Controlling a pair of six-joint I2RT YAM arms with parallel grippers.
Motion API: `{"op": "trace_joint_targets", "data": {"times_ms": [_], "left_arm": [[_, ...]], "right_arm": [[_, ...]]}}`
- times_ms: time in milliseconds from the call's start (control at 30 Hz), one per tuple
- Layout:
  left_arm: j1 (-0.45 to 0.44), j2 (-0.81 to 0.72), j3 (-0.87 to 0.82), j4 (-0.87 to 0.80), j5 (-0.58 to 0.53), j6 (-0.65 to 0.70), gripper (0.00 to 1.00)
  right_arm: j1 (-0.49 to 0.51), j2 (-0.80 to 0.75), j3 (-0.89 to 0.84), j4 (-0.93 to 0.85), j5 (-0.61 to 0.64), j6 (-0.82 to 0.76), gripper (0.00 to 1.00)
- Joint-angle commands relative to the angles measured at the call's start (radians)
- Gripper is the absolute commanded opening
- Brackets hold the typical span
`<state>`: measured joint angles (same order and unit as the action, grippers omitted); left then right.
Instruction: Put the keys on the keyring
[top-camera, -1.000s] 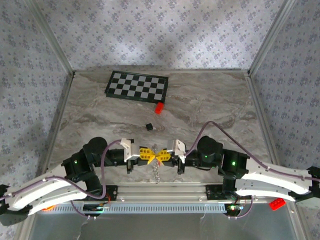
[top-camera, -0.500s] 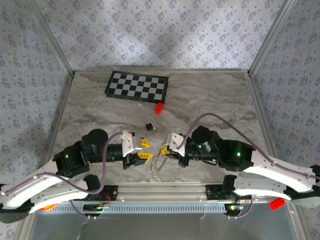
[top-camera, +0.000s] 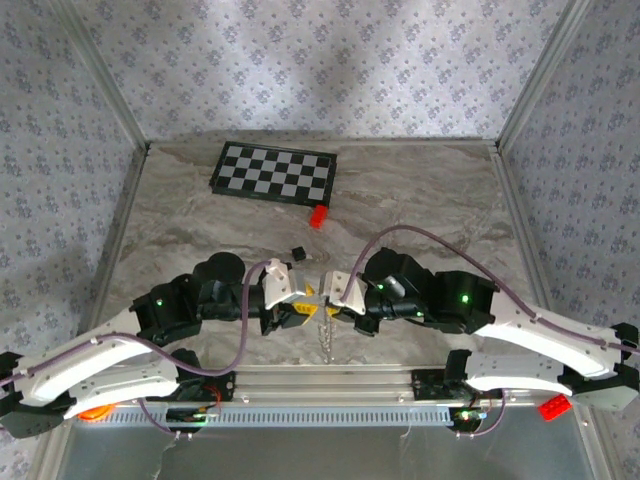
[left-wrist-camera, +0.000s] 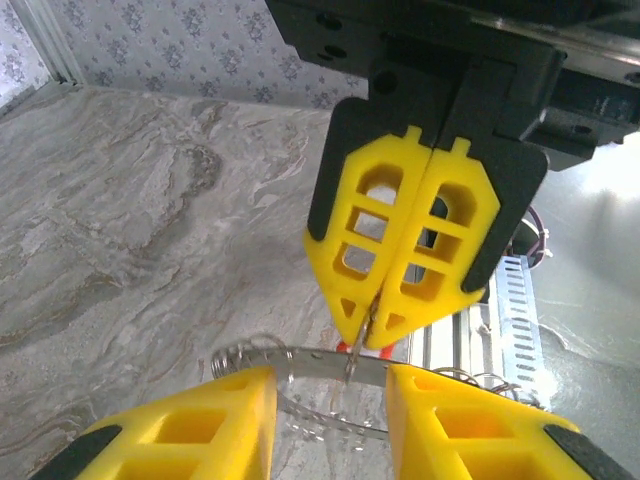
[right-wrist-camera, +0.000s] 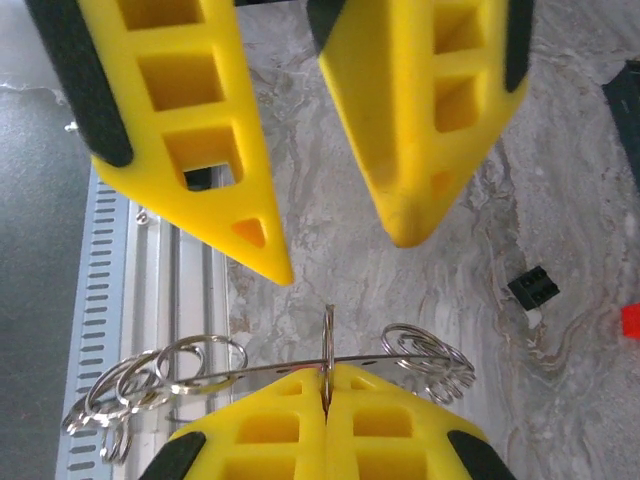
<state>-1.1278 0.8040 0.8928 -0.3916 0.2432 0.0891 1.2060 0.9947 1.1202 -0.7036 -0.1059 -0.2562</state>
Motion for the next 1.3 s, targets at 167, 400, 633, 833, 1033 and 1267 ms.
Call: {"op": "trace_joint_targets", "data": {"times_ms": [167,400,633,833,1033,1267], "left_arm": [[-0.003,0.003,-0.023,0.045,0.016,0.0,0.34],[-0.003,-0.006,-0.047,0.049,0.016,0.001,0.34],[-0.003,-0.003,-0.053,0.072,0.028,0.0,0.15],[-0.002,-0.025,-0.071,0.105,0.039,-0.019,0.0],[-0.001,-0.073,-0.118,0.221,0.049,-0.064,0.0],[-0.001,-0.101,-0.162,0.339,0.125,-0.099,0.0]], "right_arm": [[-0.013,0.015,0.032,0.059,-0.066,-0.008,0.0],[-0.016,0.028,0.048,0.064,-0.075,-0.015,0.0],[-0.009,0.037,0.038,0.081,-0.091,-0.012,0.0],[-0.009,0.022,0.012,0.099,-0.08,0.0,0.0],[-0.01,-0.05,-0.078,0.224,-0.055,0.044,0.05],[-0.013,-0.184,-0.221,0.41,-0.06,0.147,0.16]]}}
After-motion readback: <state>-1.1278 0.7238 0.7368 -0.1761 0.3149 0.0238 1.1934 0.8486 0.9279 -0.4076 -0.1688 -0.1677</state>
